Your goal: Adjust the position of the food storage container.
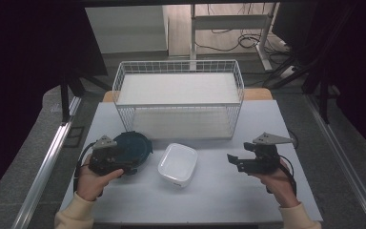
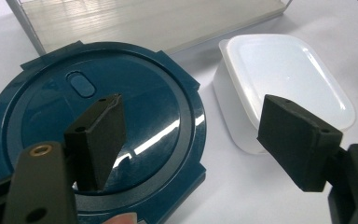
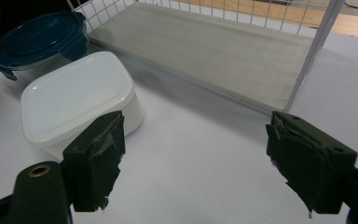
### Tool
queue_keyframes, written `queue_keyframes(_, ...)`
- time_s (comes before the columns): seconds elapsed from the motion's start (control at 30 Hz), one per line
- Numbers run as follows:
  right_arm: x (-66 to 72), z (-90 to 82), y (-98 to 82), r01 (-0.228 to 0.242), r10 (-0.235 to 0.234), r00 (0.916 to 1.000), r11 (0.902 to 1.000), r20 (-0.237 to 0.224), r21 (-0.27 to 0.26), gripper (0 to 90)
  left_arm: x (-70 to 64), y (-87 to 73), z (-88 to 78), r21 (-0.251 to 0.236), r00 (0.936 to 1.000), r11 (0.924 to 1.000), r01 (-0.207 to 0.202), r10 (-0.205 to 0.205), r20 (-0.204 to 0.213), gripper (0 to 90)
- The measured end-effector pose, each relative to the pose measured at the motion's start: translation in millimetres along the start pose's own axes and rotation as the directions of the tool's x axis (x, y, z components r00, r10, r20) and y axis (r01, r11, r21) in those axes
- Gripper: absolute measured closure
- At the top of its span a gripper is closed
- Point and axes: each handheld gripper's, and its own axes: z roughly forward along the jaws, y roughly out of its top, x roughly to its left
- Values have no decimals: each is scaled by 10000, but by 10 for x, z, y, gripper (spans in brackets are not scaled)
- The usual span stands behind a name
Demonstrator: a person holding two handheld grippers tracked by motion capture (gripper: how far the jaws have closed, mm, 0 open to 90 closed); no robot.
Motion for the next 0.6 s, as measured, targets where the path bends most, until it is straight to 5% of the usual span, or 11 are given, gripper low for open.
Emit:
queue_keyframes(0.27,-34,-67,-10,14,-11,10000,9995,93,-310,230,9,19,-4,77,9991,10000,-31,27,420,262)
queue_keyframes(0.6,-35,-84,-4,-51,48,9999,9996,-106,-295,230,66,132,-125,-267,9995,9996,-28,36,320,270)
